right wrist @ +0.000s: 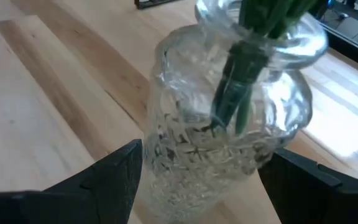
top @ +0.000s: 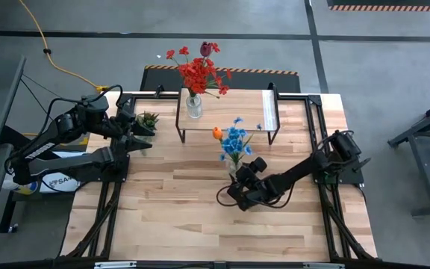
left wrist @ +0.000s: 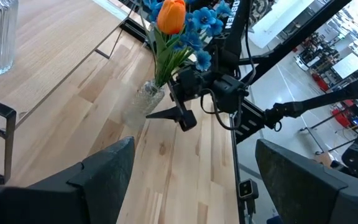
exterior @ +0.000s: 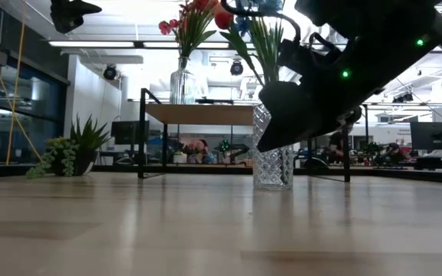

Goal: Pick and place flowers into a vace then onto a shelf
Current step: Put the transparent vase on the shelf

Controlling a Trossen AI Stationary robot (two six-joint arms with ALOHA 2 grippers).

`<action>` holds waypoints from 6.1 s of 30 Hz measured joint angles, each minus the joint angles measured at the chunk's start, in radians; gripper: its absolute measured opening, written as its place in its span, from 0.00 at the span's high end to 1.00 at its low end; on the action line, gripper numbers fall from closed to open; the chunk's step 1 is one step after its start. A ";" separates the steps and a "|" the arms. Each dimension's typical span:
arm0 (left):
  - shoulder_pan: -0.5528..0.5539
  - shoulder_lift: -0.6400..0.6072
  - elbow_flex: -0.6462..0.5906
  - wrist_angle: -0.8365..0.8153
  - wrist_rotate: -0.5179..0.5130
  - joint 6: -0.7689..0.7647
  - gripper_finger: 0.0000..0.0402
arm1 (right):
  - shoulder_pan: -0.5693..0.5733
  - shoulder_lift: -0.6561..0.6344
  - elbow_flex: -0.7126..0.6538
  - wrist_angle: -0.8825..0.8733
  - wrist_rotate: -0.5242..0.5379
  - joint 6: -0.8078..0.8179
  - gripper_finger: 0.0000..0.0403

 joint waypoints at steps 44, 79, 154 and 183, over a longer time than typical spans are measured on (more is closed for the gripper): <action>0.000 0.000 0.000 0.000 -0.001 0.000 0.09 | -0.076 -0.001 0.000 0.065 -0.017 -0.059 0.38; 0.000 0.000 0.000 0.001 -0.006 0.000 0.09 | 0.090 -0.343 0.377 -0.502 0.059 -0.334 0.39; 0.000 0.000 0.000 -0.001 -0.010 -0.076 0.09 | -0.948 -0.528 0.512 -0.404 -0.738 -0.828 0.39; 0.000 0.000 0.000 0.005 -0.039 -0.112 0.09 | -0.765 -0.720 0.002 -0.077 -0.535 -0.701 0.39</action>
